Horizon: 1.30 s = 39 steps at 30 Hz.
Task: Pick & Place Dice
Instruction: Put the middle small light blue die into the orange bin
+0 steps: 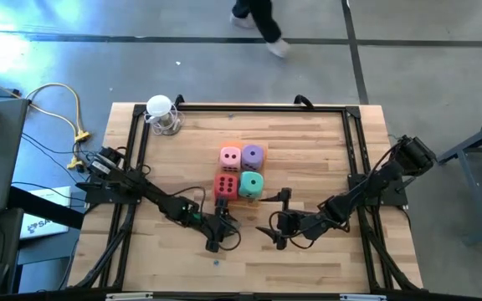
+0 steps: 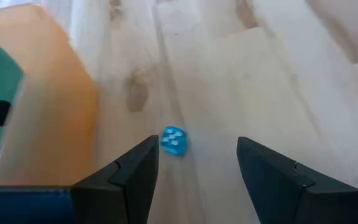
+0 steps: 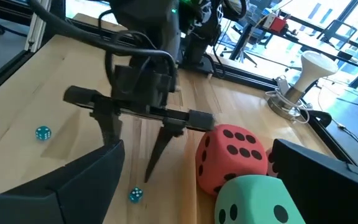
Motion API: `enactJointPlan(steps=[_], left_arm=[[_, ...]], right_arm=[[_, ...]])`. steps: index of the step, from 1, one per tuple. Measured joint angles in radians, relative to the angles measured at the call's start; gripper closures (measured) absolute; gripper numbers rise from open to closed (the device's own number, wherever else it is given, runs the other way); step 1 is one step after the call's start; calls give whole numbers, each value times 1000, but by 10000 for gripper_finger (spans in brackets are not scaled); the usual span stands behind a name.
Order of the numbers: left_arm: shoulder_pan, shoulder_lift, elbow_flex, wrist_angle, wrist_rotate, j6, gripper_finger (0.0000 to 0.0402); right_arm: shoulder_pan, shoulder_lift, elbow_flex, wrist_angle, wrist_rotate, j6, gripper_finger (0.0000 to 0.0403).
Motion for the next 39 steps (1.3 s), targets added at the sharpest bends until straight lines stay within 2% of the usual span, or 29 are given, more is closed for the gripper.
enactJointPlan(steps=[16,18,24,27,29,34,39], left_arm=[[-8,0,0,-1,-27,-6,193],[-26,2,-2,2,-72,22,193],[-101,-21,-3,19,-294,97,193],[-136,-21,1,19,-387,94,193],[-149,-19,3,20,-412,52,193],[-144,8,3,10,-389,-93,193],[-125,32,3,17,-327,-151,193]], right_arm=[[-2,0,0,-1,0,-3,3],[-1,0,0,-2,0,-3,3],[-1,0,0,-6,0,-3,3],[-1,0,0,-13,0,-3,3],[-1,0,0,-13,0,-3,3],[-1,0,0,-12,0,-1,3],[-1,0,0,-12,0,-1,3]])
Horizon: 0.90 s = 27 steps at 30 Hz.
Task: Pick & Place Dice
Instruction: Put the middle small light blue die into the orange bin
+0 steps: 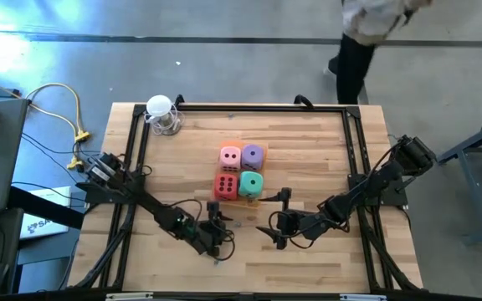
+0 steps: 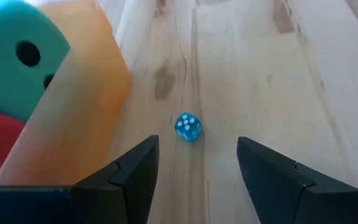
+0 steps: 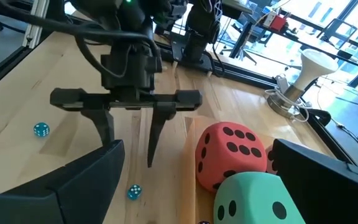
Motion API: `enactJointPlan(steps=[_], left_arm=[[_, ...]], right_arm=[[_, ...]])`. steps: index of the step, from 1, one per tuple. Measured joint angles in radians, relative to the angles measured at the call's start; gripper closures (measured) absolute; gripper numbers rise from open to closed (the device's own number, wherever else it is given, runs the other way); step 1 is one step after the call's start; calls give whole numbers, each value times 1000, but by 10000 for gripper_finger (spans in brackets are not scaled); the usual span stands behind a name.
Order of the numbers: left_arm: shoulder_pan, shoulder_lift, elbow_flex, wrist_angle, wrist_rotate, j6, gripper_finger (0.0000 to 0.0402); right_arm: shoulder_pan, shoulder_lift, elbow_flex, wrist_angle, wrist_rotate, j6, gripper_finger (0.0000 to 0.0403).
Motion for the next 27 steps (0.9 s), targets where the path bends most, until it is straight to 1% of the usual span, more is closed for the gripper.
enactJointPlan(steps=[11,17,19,21,24,27], left_arm=[[60,11,5,10,107,-27,193],[66,14,3,27,136,17,193],[66,16,3,28,165,11,193],[67,19,-1,15,161,18,193],[72,18,0,39,149,45,193],[82,18,0,56,163,92,193]], right_arm=[[0,0,0,-2,0,0,3],[0,0,0,-6,0,1,3],[0,0,0,-6,0,1,3],[0,0,0,-6,0,1,3],[0,0,0,-6,0,1,3],[0,0,0,-6,0,1,3]])
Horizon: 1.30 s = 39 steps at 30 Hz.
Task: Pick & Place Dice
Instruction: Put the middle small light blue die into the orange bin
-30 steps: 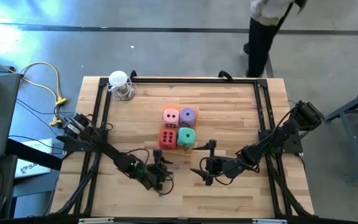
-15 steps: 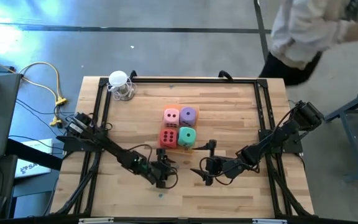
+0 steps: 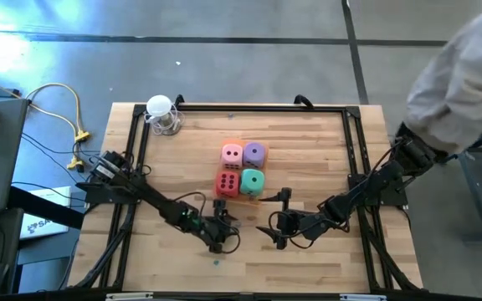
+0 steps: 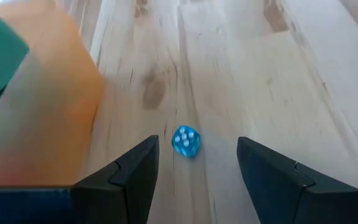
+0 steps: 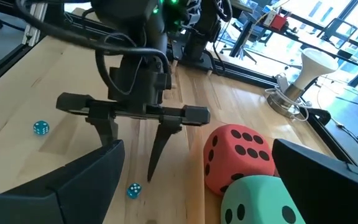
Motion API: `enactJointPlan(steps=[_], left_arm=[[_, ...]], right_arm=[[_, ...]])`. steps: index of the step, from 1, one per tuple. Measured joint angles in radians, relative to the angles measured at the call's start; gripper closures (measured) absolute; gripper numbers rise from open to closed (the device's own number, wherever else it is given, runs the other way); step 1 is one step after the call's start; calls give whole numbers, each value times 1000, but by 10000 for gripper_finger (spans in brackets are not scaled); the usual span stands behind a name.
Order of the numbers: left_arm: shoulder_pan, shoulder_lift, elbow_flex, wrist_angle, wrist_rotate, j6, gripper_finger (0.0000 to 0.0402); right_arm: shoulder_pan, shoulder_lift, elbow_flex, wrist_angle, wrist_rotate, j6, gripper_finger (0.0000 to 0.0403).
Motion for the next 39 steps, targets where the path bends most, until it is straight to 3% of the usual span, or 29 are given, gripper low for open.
enactJointPlan(steps=[13,24,39], left_arm=[[59,17,0,27,158,7,193],[59,17,1,34,158,13,194],[93,54,3,88,293,-33,289]], right_arm=[[0,0,0,0,0,0,3],[0,0,0,0,0,0,3],[0,0,0,-1,0,0,3]])
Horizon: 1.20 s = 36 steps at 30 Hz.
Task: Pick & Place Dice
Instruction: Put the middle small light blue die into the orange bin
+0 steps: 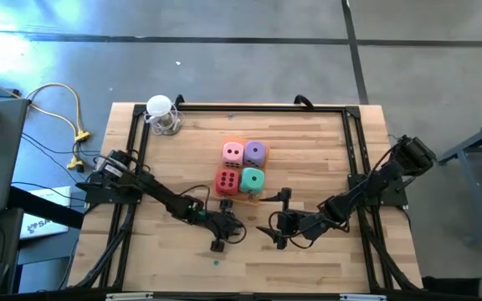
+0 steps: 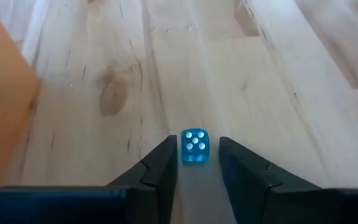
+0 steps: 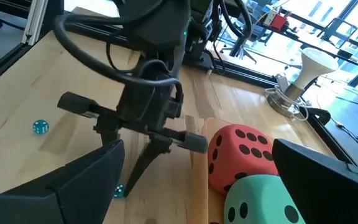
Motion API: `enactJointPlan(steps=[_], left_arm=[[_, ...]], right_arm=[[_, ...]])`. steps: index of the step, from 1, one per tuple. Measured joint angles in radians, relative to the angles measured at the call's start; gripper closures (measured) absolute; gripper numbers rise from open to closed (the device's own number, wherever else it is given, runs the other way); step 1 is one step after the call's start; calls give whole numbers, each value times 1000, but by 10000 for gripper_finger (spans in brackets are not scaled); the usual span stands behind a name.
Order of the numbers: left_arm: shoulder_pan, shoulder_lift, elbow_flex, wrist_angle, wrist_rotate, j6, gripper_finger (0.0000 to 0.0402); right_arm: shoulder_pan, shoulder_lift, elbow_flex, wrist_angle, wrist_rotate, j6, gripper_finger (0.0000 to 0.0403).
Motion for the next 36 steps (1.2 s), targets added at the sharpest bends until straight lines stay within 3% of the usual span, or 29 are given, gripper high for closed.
enactJointPlan(steps=[10,17,21,36], left_arm=[[7,3,0,10,17,-3,299],[-7,3,0,7,-5,-6,357],[-18,-1,0,0,-23,-6,362],[-4,-201,-3,-129,-126,1,362]], right_arm=[[0,0,0,-4,0,0,3],[0,0,0,-4,0,0,3],[0,0,0,-4,0,0,3],[0,0,0,-6,0,0,3]])
